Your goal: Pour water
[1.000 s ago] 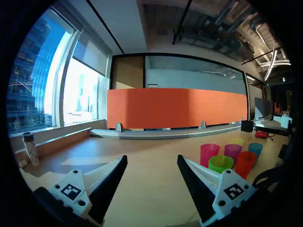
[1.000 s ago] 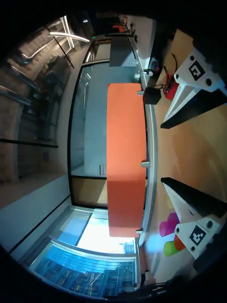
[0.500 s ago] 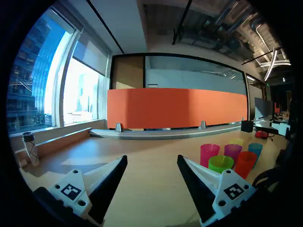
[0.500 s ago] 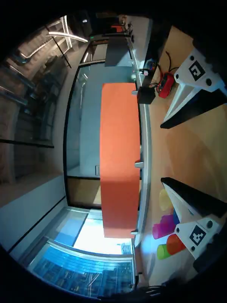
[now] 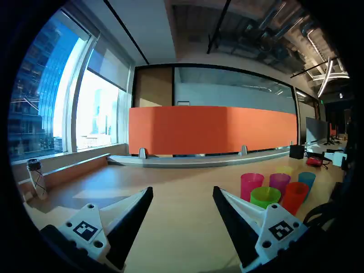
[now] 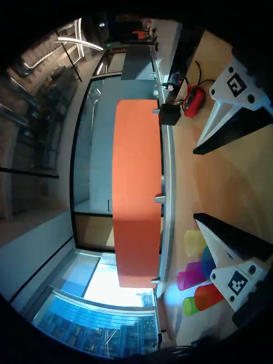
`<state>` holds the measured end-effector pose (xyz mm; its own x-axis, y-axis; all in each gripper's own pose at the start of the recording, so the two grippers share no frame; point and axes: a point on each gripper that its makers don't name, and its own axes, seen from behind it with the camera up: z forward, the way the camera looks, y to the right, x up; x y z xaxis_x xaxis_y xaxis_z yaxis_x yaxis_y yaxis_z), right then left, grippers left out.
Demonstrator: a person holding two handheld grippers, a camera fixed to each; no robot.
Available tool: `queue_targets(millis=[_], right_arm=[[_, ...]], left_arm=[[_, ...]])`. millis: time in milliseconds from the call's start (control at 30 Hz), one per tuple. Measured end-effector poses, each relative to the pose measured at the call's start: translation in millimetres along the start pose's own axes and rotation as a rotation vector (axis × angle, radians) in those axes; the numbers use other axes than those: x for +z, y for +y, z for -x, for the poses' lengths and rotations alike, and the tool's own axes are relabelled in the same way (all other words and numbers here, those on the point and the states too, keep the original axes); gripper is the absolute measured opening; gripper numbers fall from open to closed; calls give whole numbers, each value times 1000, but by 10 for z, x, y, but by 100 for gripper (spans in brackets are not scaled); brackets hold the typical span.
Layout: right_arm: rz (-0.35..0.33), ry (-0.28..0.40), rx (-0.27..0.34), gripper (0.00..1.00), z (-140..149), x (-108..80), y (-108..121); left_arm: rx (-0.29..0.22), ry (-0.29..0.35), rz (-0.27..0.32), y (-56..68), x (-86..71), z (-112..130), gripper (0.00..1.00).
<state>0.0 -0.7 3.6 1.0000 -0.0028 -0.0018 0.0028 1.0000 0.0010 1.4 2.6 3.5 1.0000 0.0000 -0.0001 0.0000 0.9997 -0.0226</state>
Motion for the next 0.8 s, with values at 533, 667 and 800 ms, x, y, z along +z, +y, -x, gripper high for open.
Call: queue_targets(millis=[533, 667, 800], right_arm=[[3, 0, 0, 99, 2, -16, 27], [3, -2, 1, 99, 4, -17, 26], [3, -2, 1, 99, 2, -19, 22]], left_arm=[[0, 0, 0, 7, -8, 3, 98], [0, 0, 0, 8, -4, 1, 98], [0, 0, 0, 11, -3, 1, 97]])
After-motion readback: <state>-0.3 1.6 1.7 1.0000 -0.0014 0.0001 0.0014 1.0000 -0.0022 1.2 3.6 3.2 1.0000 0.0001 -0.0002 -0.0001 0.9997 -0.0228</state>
